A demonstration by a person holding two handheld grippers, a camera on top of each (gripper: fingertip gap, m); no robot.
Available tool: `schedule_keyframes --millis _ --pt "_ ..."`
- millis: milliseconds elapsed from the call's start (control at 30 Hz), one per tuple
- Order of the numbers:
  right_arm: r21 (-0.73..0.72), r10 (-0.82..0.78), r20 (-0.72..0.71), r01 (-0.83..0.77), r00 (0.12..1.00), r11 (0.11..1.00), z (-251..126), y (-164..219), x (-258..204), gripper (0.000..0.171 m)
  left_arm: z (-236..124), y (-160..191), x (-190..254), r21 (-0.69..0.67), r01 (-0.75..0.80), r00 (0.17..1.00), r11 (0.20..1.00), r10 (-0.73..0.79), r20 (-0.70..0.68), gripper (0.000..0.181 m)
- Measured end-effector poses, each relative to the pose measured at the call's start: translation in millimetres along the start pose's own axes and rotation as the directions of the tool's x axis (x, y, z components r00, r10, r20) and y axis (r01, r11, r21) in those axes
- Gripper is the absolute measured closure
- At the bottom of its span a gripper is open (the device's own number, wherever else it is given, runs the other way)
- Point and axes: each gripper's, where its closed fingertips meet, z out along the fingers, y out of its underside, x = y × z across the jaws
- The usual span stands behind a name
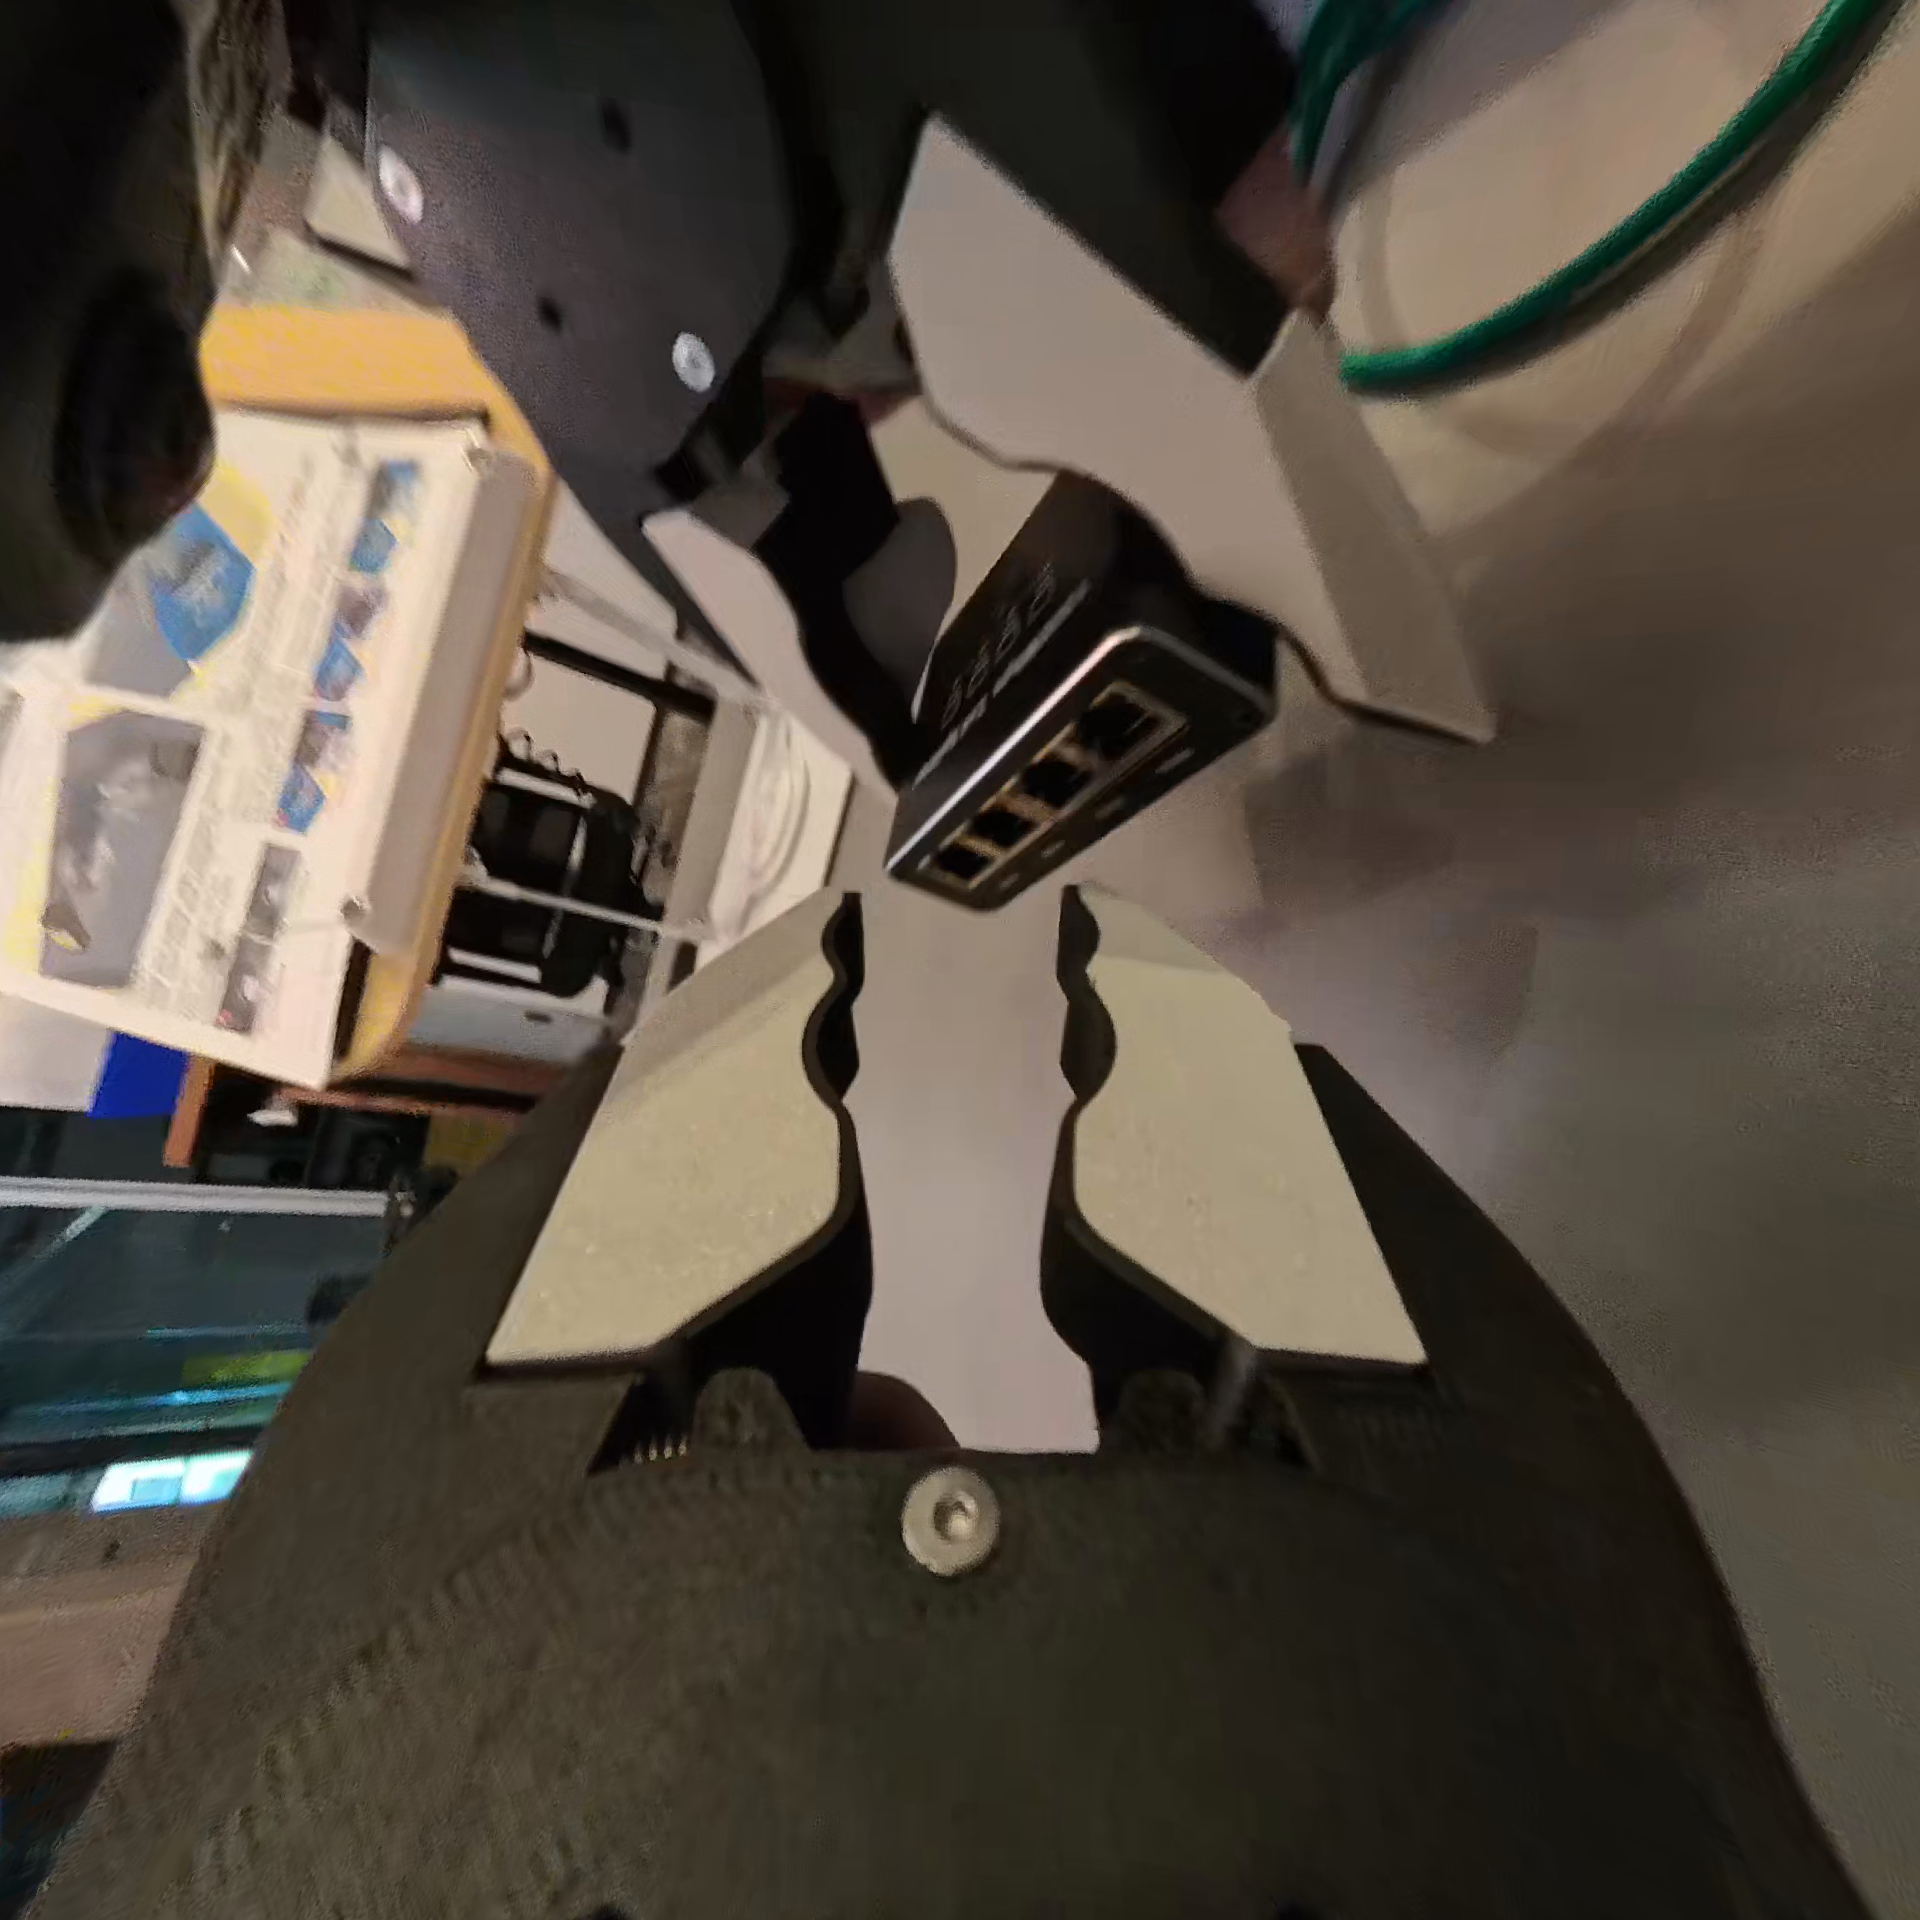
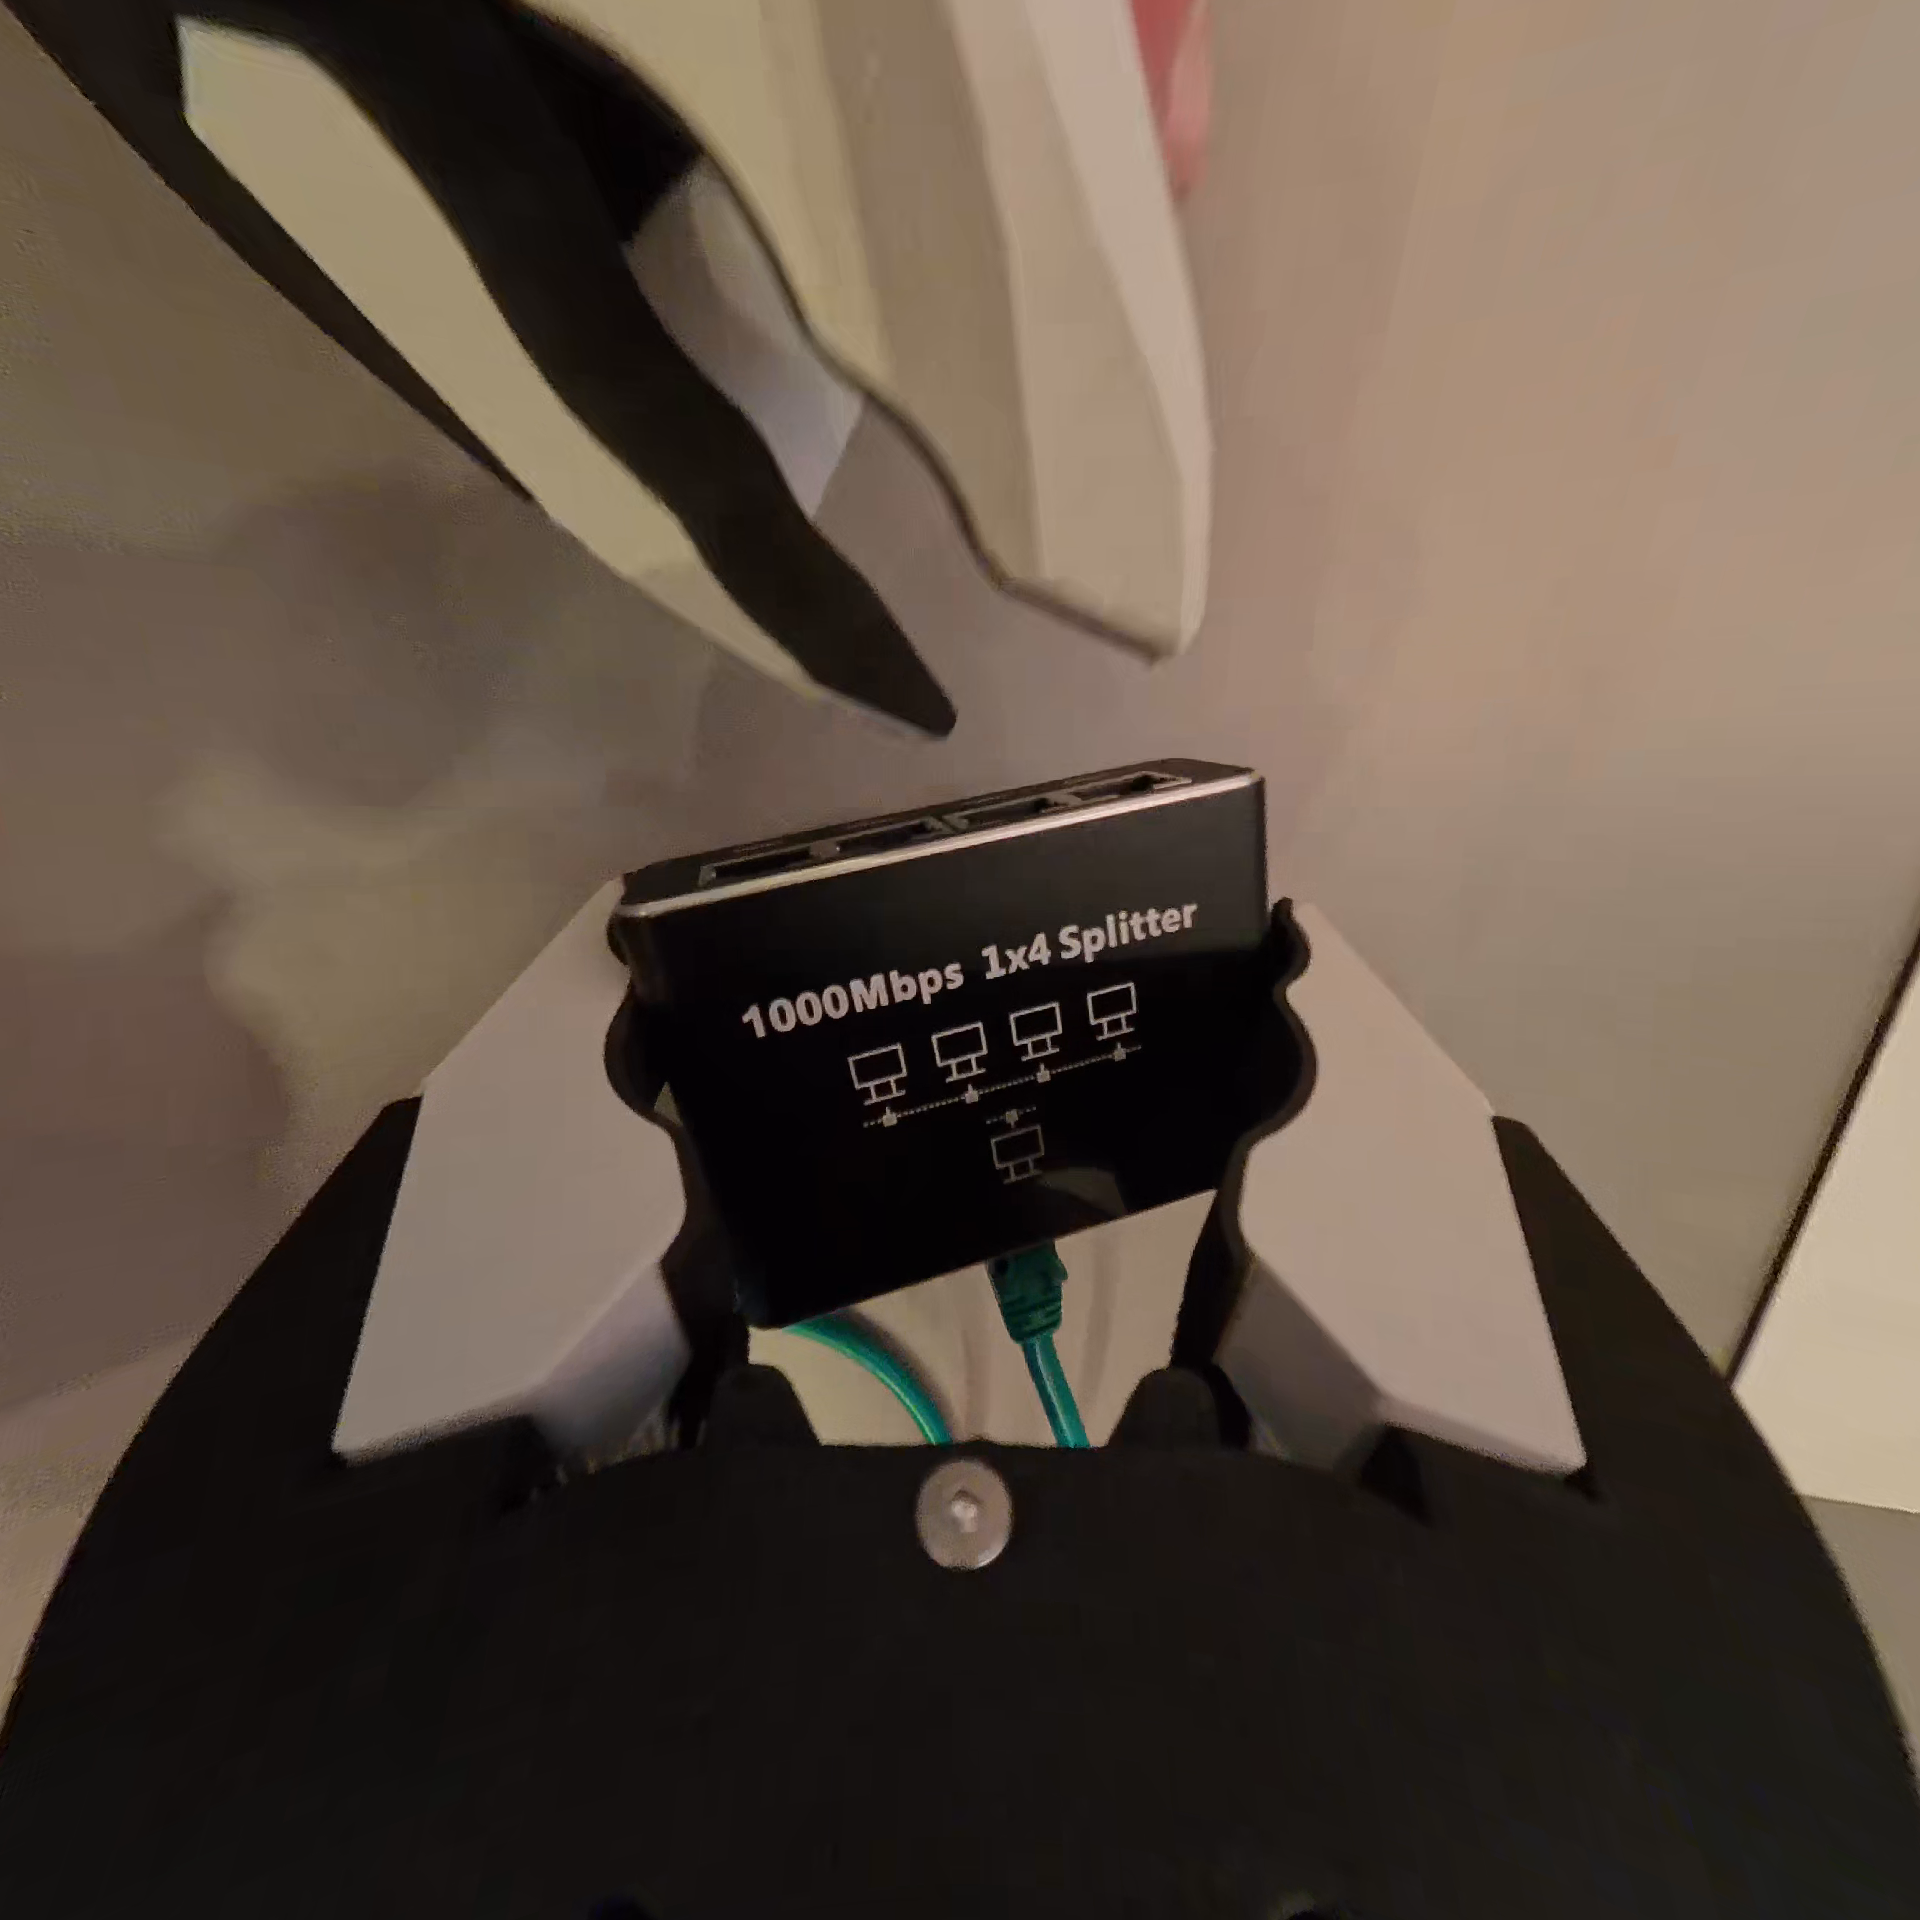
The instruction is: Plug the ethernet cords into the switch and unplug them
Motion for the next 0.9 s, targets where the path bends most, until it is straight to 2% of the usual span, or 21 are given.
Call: schedule_keyframes --millis 133,267,467,600,800,900 --pt "-0.039 0.045 -0.07 -0.048 0.997 0.998 23.4 7.8 9.3 0.058 -1.7 30.8 -1.0 -0.089 0.056 0.998 0.994 -0.057 -0.002 0.144" --pt "0.028 0.175 -0.15 -0.173 0.973 0.985 30.6 1.6 27.7 0.059 -5.8 42.6 -2.4 -0.116 0.106 0.994 0.987 -0.106 0.009 0.144" --pt "0.124 0.293 -0.056 -0.285 0.954 0.951 41.5 -8.7 22.2 0.062 -6.3 45.9 -0.9 -0.132 0.124 0.992 0.984 -0.125 0.002 0.142" --pt "0.138 0.288 -0.043 -0.28 0.957 0.95 40.6 -9.2 20.6 0.064 -9.2 44.1 -0.3 -0.135 0.138 0.99 0.981 -0.14 -0.002 0.141" --pt "0.131 0.244 -0.005 -0.241 0.97 0.962 35.7 -9.5 11.6 0.046 -17.0 42.9 -4.0 -0.146 0.156 0.988 0.977 -0.156 0.012 0.14" --pt "0.143 0.234 -0.022 -0.228 0.972 0.963 25.6 -11.0 14.8 0.048 -21.2 40.9 -12.4 -0.148 0.163 0.987 0.975 -0.161 0.027 0.14"
